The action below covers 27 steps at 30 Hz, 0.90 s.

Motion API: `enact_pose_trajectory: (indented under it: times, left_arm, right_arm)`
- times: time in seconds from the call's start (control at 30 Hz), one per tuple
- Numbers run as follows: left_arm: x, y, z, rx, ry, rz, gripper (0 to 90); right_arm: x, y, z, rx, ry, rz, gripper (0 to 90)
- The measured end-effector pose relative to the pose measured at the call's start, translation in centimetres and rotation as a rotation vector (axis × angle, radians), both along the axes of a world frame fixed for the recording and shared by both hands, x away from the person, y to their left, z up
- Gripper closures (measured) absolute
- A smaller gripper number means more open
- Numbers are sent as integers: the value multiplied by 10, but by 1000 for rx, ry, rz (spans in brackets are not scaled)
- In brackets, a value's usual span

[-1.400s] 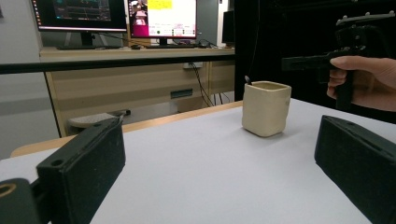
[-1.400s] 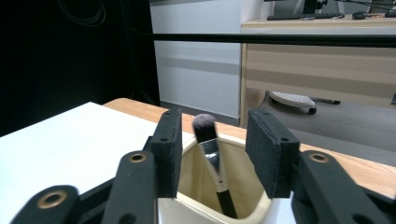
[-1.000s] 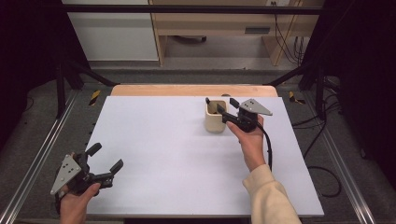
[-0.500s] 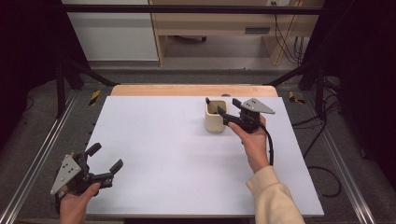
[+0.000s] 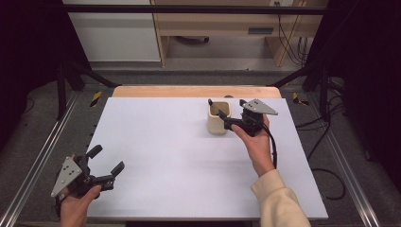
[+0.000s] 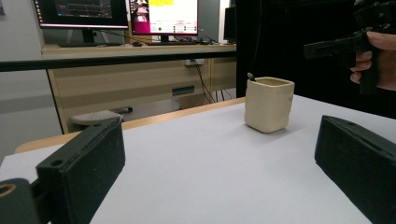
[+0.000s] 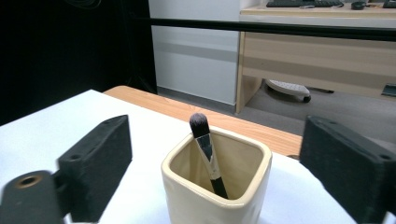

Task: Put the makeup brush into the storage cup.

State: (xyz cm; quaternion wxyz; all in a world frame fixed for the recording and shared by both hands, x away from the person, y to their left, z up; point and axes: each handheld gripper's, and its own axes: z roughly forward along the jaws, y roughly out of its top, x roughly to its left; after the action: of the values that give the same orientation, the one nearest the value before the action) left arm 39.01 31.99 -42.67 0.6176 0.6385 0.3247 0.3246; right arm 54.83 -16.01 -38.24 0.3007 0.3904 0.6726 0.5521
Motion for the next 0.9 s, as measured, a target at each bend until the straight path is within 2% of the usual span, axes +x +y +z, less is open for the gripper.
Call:
enact_pose_trajectory:
  times: [0.07, 0.37, 0.9]
  left_arm:
    - [0, 0, 0, 1, 1, 0, 12]
    - [0, 0, 0, 2, 1, -1, 12]
    - [0, 0, 0, 3, 1, -2, 12]
  right_arm:
    - [0, 1, 0, -8, 21, -2, 39]
    - [-5, 2, 4, -28, 0, 16, 47]
    - [-16, -4, 13, -21, -24, 22, 46]
